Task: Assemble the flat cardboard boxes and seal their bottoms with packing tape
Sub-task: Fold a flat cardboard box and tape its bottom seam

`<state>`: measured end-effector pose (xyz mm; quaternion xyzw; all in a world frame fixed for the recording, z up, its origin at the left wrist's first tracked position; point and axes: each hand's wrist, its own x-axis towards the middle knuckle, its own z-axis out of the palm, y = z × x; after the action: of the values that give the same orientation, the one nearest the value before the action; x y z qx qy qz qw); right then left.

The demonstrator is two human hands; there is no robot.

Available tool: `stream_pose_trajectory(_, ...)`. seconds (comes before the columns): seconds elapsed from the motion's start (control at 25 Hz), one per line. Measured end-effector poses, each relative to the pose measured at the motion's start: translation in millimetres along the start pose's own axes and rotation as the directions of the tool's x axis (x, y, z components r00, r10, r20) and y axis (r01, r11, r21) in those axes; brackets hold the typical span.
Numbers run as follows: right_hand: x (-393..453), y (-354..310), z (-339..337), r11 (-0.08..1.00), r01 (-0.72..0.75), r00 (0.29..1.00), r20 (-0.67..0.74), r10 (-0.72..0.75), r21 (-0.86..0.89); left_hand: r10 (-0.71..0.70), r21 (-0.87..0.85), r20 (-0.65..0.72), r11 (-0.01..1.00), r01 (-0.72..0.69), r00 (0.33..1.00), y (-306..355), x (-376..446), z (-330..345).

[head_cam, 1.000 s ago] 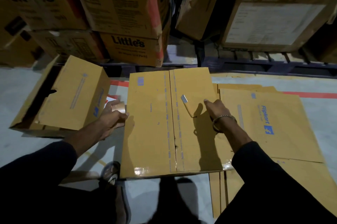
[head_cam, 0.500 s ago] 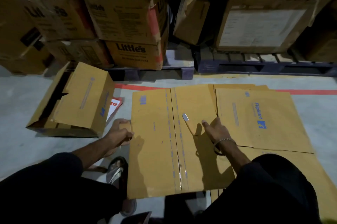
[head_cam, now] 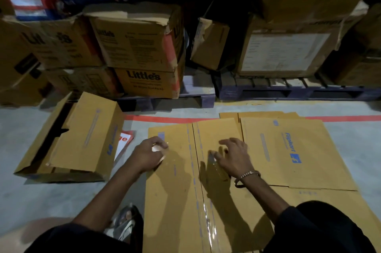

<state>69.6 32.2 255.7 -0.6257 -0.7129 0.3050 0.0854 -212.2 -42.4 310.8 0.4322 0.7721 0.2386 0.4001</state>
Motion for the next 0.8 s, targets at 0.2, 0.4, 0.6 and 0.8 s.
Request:
stream_pose_trajectory(0.2, 30.1, -41.9, -11.2, 0.929, 0.191, 0.967, 0.103, -0.234, 0.318, 0.291, 0.047, 0.249, 0.949, -0.312, 0.924, 41.3, 24.2, 15.1)
stream_pose_trajectory(0.4, 40.0, -49.1, -11.3, 0.73, -0.002, 0.934, 0.263, -0.243, 0.683, 0.264, 0.062, 0.279, 0.955, -0.291, 0.924, 55.2, 44.6, 31.4)
stream_pose_trajectory(0.6, 44.1, -52.5, -11.6, 0.695, -0.051, 0.942, 0.266, -0.206, 0.717, 0.215, 0.155, 0.28, 0.952, -0.266, 0.935, 63.0, 56.6, 34.3)
stream_pose_trajectory(0.8, 46.6, -55.3, -5.9, 0.78, 0.019, 0.979, 0.147, -0.142, 0.625, 0.198, 0.222, 0.337, 0.933, -0.282, 0.92, 62.6, 55.9, 31.1)
